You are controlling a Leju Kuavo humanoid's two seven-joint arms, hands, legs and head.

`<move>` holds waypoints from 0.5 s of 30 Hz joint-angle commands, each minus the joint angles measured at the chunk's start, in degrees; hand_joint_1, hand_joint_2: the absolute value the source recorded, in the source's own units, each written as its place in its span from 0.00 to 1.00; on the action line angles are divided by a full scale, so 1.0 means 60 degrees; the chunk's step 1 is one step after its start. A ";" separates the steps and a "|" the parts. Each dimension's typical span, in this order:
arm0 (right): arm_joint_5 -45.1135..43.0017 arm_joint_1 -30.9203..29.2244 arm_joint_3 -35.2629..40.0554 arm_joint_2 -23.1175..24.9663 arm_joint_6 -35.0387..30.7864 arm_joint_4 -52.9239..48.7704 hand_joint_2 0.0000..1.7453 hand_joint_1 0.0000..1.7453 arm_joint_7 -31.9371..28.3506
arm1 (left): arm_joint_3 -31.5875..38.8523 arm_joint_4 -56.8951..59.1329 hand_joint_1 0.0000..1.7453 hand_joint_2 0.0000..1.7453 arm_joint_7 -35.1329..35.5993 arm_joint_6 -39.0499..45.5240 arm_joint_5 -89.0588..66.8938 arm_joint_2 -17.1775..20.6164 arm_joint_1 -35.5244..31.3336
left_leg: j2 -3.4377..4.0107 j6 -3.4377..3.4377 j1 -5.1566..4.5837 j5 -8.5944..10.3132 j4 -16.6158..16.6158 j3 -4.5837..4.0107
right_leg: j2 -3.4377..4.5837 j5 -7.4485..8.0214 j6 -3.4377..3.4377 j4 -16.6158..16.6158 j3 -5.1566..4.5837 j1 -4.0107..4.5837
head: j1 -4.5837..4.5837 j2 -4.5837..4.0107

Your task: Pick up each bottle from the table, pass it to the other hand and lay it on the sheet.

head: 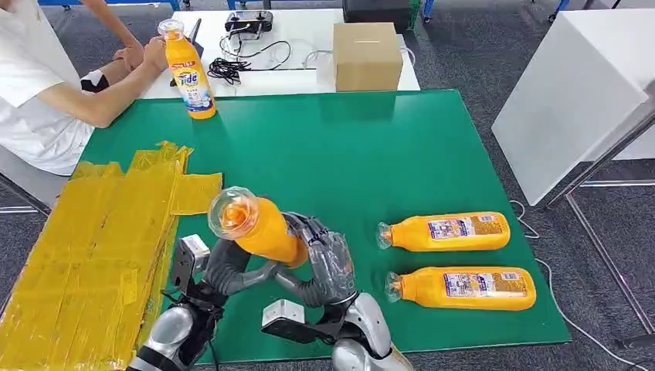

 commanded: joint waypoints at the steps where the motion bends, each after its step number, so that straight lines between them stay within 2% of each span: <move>1: 0.0033 -0.0625 -0.0107 -0.0002 0.0195 0.1253 1.00 1.00 0.0196 | 0.0206 -0.0069 0.00 1.00 -0.0025 0.0085 0.0007 -0.0030 0.0006 | 0.0008 0.0001 -0.0001 -0.0009 -0.0013 0.0039 | 0.0003 -0.0006 0.0010 -0.0017 0.0040 -0.0001 | 0.0000 0.0000; 9: 0.0133 -0.0549 -0.0351 0.0003 0.0233 0.1390 1.00 1.00 0.0360 | -0.0661 -0.0906 0.00 1.00 -0.0209 0.0153 -0.0635 -0.0036 0.0440 | 0.0009 0.0004 -0.0005 -0.0019 -0.0012 0.0056 | 0.0002 -0.0016 0.0015 -0.0019 0.0059 -0.0005 | 0.0004 0.0000; 15: 0.0186 -0.0525 -0.0372 0.0019 0.0273 0.1433 1.00 1.00 0.0397 | -0.0911 -0.0845 0.00 1.00 -0.0212 0.0279 -0.0800 -0.0110 0.0466 | 0.0010 0.0003 -0.0006 -0.0018 -0.0015 0.0060 | 0.0003 -0.0015 0.0014 -0.0020 0.0062 -0.0007 | 0.0000 0.0000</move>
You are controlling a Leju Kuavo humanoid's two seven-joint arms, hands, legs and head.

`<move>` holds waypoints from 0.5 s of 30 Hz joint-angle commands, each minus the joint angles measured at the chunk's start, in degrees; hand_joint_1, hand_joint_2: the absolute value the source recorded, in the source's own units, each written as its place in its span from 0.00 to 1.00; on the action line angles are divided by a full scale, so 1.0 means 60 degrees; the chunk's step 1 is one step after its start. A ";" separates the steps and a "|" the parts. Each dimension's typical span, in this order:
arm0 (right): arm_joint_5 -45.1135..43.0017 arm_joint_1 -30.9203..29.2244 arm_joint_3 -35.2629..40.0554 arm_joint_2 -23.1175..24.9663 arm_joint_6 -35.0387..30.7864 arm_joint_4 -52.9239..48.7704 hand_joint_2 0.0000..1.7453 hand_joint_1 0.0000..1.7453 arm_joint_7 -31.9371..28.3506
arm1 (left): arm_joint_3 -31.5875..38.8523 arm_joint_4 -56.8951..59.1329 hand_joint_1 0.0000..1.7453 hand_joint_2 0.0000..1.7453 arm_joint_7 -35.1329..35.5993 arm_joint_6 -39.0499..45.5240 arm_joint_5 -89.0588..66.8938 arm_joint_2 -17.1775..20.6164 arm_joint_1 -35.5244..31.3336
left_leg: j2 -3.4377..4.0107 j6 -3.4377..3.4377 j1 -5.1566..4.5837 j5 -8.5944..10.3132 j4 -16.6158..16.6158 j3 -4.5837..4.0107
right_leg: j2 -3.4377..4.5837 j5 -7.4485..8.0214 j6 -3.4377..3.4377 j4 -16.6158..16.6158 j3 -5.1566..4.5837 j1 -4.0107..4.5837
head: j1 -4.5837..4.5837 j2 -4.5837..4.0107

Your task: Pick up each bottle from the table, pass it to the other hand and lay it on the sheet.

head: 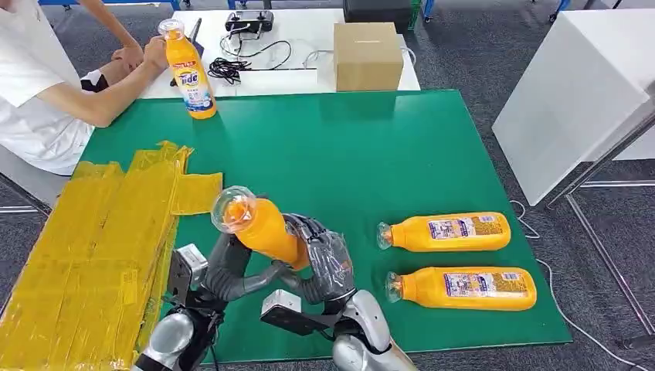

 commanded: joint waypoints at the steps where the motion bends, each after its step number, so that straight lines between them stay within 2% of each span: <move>1: 0.0077 -0.0339 -0.0230 -0.0028 0.0164 0.0761 1.00 1.00 0.0107 | -0.0700 -0.0019 0.00 1.00 0.0004 0.0105 -0.0169 -0.0026 0.0039 | 0.0002 0.0001 -0.0003 -0.0010 -0.0011 0.0039 | -0.0003 -0.0009 0.0010 -0.0013 0.0040 -0.0003 | -0.0004 0.0000; 15: 0.0199 -0.0309 -0.0172 0.0045 0.0295 0.0831 1.00 1.00 0.0036 | -0.1066 -0.0047 0.00 1.00 0.0040 -0.0136 -0.0073 -0.0005 0.0074 | 0.0007 0.0004 -0.0003 -0.0019 -0.0012 0.0059 | 0.0000 -0.0016 0.0013 -0.0018 0.0060 -0.0002 | -0.0004 0.0000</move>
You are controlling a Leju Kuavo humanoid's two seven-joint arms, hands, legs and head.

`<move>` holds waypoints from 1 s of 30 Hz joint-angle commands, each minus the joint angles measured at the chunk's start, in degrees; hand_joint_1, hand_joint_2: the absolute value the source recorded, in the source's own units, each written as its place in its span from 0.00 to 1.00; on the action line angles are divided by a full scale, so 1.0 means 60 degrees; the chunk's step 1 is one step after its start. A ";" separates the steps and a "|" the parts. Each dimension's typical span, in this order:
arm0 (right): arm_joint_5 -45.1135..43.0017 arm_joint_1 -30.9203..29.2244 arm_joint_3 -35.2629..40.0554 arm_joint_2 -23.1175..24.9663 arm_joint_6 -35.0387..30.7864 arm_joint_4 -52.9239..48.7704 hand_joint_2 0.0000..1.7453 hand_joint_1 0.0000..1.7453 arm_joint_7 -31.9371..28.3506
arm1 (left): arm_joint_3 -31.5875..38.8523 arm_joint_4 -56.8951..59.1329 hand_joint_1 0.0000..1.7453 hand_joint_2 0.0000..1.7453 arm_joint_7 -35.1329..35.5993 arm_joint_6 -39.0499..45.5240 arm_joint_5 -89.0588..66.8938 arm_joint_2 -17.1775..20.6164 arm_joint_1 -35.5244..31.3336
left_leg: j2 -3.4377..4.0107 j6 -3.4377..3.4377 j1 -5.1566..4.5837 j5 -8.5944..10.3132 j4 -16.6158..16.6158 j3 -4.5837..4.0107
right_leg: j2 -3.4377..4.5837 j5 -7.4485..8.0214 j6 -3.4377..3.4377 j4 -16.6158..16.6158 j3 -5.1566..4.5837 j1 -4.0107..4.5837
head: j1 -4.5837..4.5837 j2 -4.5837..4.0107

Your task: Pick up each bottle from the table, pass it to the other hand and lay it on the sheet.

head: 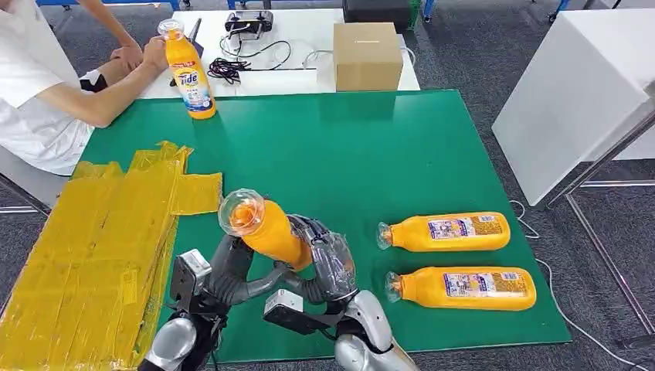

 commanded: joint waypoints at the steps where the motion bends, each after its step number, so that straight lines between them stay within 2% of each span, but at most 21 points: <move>1: 0.0051 -0.0305 0.0109 0.0029 0.0254 0.0543 1.00 1.00 -0.0051 | -0.0831 0.0117 0.00 1.00 0.0031 -0.0246 0.0015 0.0031 -0.0038 | 0.0003 0.0003 -0.0007 -0.0011 -0.0010 0.0035 | -0.0002 -0.0011 0.0011 -0.0010 0.0036 -0.0008 | 0.0000 0.0000; 5: -0.0276 -0.0307 0.0859 -0.0152 0.1189 0.0361 1.00 1.00 -0.0317 | -0.0601 0.0193 0.00 1.00 -0.0085 0.0059 0.0124 -0.0030 -0.0151 | 0.0004 0.0001 -0.0004 -0.0011 -0.0008 0.0033 | -0.0001 -0.0010 0.0010 -0.0010 0.0034 -0.0004 | 0.0000 0.0000; 9: -0.0329 -0.0465 0.1388 -0.0232 0.1511 0.0580 1.00 1.00 -0.0323 | -0.0252 0.0296 0.00 1.00 -0.0130 0.0404 0.0131 -0.0072 -0.0274 | 0.0009 0.0001 -0.0002 -0.0018 -0.0010 0.0051 | 0.0003 -0.0015 0.0012 -0.0014 0.0051 -0.0002 | 0.0000 0.0000; 22: -0.0314 -0.0591 0.1582 -0.0204 0.1478 0.0946 1.00 1.00 -0.0328 | -0.0074 0.0363 0.00 1.00 -0.0153 0.0527 0.0235 -0.0123 -0.0274 | 0.0009 0.0001 0.0000 -0.0005 -0.0009 0.0024 | -0.0006 -0.0005 0.0007 -0.0012 0.0026 0.0000 | 0.0000 0.0000; 24: -0.0314 -0.0591 0.1582 -0.0204 0.1478 0.0946 1.00 1.00 -0.0328 | -0.0074 0.0363 0.00 1.00 -0.0153 0.0527 0.0235 -0.0123 -0.0274 | 0.0007 0.0003 -0.0002 -0.0022 -0.0017 0.0077 | -0.0012 -0.0022 0.0017 -0.0026 0.0083 -0.0002 | 0.0000 0.0000; 28: -0.0314 -0.0591 0.1582 -0.0204 0.1478 0.0946 1.00 1.00 -0.0328 | -0.0074 0.0363 0.00 1.00 -0.0153 0.0527 0.0235 -0.0123 -0.0274 | 0.0006 0.0001 0.0000 -0.0003 -0.0008 0.0020 | -0.0009 -0.0005 0.0006 -0.0011 0.0021 -0.0001 | 0.0000 0.0000; 30: -0.0314 -0.0591 0.1582 -0.0204 0.1478 0.0946 1.00 1.00 -0.0328 | -0.0074 0.0363 0.00 1.00 -0.0153 0.0527 0.0235 -0.0123 -0.0274 | 0.0004 0.0002 -0.0001 -0.0009 -0.0012 0.0039 | -0.0013 -0.0011 0.0009 -0.0016 0.0043 -0.0001 | 0.0000 0.0000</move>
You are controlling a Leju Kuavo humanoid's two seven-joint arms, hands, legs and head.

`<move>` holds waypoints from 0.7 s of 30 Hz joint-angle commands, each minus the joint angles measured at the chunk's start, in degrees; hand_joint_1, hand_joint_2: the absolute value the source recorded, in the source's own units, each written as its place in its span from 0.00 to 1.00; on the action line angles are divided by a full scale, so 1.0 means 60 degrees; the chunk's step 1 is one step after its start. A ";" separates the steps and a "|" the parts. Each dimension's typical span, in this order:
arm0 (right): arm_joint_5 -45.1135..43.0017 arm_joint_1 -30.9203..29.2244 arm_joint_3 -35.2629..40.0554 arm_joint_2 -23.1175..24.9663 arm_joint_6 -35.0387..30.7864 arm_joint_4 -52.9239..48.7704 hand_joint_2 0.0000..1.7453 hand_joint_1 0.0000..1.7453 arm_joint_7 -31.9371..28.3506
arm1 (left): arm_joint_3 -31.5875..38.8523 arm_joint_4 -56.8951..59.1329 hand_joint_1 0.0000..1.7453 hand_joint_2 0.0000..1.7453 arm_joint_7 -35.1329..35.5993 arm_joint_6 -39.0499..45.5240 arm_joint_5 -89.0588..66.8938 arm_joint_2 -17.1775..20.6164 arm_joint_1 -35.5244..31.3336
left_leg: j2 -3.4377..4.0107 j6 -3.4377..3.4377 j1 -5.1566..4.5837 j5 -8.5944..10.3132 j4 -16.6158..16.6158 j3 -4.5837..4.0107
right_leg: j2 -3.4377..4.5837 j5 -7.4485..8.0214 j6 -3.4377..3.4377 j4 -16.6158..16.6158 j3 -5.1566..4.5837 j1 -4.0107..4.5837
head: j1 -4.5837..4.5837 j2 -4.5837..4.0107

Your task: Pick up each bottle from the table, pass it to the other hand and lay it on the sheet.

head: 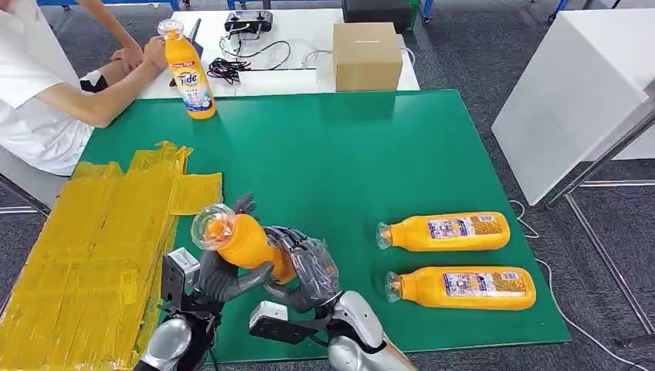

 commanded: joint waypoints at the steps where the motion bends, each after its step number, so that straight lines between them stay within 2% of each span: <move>1: 0.0040 -0.0261 0.0700 -0.0193 0.0286 0.0585 1.00 1.00 -0.0049 | -0.0328 0.0354 0.00 1.00 -0.0018 -0.0024 0.0035 -0.0140 -0.0378 | -0.0010 0.0001 -0.0002 -0.0004 -0.0009 0.0024 | -0.0013 -0.0007 0.0008 -0.0011 0.0029 -0.0002 | 0.0000 0.0000; 2: 0.0050 -0.0277 0.0715 -0.0188 0.0271 0.0616 1.00 1.00 -0.0025 | -0.0309 0.0361 0.00 1.00 -0.0026 0.0004 0.0058 -0.0138 -0.0383 | -0.0013 0.0002 -0.0003 -0.0014 -0.0015 0.0054 | -0.0018 -0.0017 0.0013 -0.0019 0.0062 -0.0003 | 0.0000 0.0000; 4: 0.0041 -0.0312 0.0734 -0.0174 0.0271 0.0691 1.00 1.00 -0.0010 | -0.0266 0.0395 0.00 1.00 -0.0030 0.0039 0.0093 -0.0140 -0.0406 | -0.0008 0.0002 0.0000 -0.0005 -0.0009 0.0025 | -0.0011 -0.0007 0.0009 -0.0014 0.0031 0.0000 | 0.0000 0.0000; 5: 0.0043 -0.0327 0.0743 -0.0168 0.0269 0.0715 1.00 1.00 -0.0010 | -0.0248 0.0415 0.00 1.00 -0.0030 0.0051 0.0107 -0.0148 -0.0420 | -0.0008 0.0004 -0.0001 -0.0023 -0.0017 0.0079 | -0.0015 -0.0023 0.0019 -0.0028 0.0088 0.0000 | 0.0000 0.0000; 6: 0.0043 -0.0343 0.0752 -0.0162 0.0273 0.0732 1.00 1.00 -0.0012 | -0.0225 0.0439 0.00 1.00 -0.0029 0.0063 0.0122 -0.0151 -0.0434 | -0.0007 0.0002 0.0000 -0.0007 -0.0010 0.0033 | -0.0012 -0.0009 0.0010 -0.0015 0.0039 0.0000 | 0.0000 0.0000; 7: 0.0048 -0.0353 0.0760 -0.0157 0.0264 0.0743 1.00 1.00 -0.0010 | -0.0215 0.0466 0.00 1.00 -0.0029 0.0067 0.0127 -0.0153 -0.0453 | -0.0009 0.0003 0.0000 -0.0016 -0.0014 0.0061 | -0.0015 -0.0017 0.0016 -0.0023 0.0070 0.0000 | 0.0000 0.0000; 13: 0.0112 -0.0389 0.0802 -0.0155 0.0240 0.0868 1.00 1.00 0.0078 | -0.0090 0.0560 0.00 1.00 -0.0040 0.0163 0.0272 -0.0264 -0.0475 | -0.0012 0.0002 -0.0003 -0.0003 -0.0011 0.0024 | -0.0016 -0.0007 0.0008 -0.0012 0.0028 -0.0003 | 0.0000 0.0000; 15: 0.0079 -0.0346 0.0823 -0.0158 0.0290 0.0891 1.00 1.00 0.0100 | 0.0415 0.0059 0.00 1.00 -0.0501 0.0442 0.1231 -0.0723 -0.0164 | -0.0012 0.0003 -0.0003 -0.0009 -0.0012 0.0039 | -0.0017 -0.0012 0.0011 -0.0016 0.0045 -0.0003 | 0.0000 0.0000; 16: 0.0062 -0.0242 0.0809 -0.0181 0.0266 0.0816 1.00 1.00 0.0095 | 0.0530 -0.0291 1.00 1.00 -0.0821 0.0705 0.1415 -0.0882 0.0005 | -0.0007 0.0002 0.0001 -0.0008 -0.0008 0.0028 | -0.0011 -0.0008 0.0010 -0.0015 0.0034 0.0001 | 0.0000 0.0000; 19: 0.0053 0.0123 0.0765 -0.0410 0.0139 0.0416 1.00 1.00 0.0136 | 0.0303 -0.0951 1.00 1.00 -0.0812 0.1016 0.1534 -0.0939 0.0264 | -0.0014 0.0003 0.0002 -0.0009 -0.0004 0.0017 | -0.0018 -0.0011 0.0010 -0.0013 0.0028 0.0002 | 0.0000 0.0000; 20: 0.0070 0.0224 0.0724 -0.0488 0.0111 0.0298 1.00 1.00 0.0151 | 0.0205 -0.0973 1.00 1.00 -0.0776 0.1095 0.1542 -0.0954 0.0277 | -0.0018 0.0008 0.0001 -0.0037 -0.0009 0.0080 | -0.0026 -0.0037 0.0023 -0.0028 0.0098 0.0000 | 0.0000 0.0000; 21: 0.0083 0.0329 0.0672 -0.0556 0.0110 0.0190 1.00 1.00 0.0154 | 0.0133 -0.0932 1.00 1.00 -0.0777 0.1165 0.1588 -0.0968 0.0273 | -0.0021 0.0004 0.0004 -0.0015 -0.0006 0.0034 | -0.0029 -0.0018 0.0012 -0.0019 0.0049 0.0003 | 0.0000 0.0000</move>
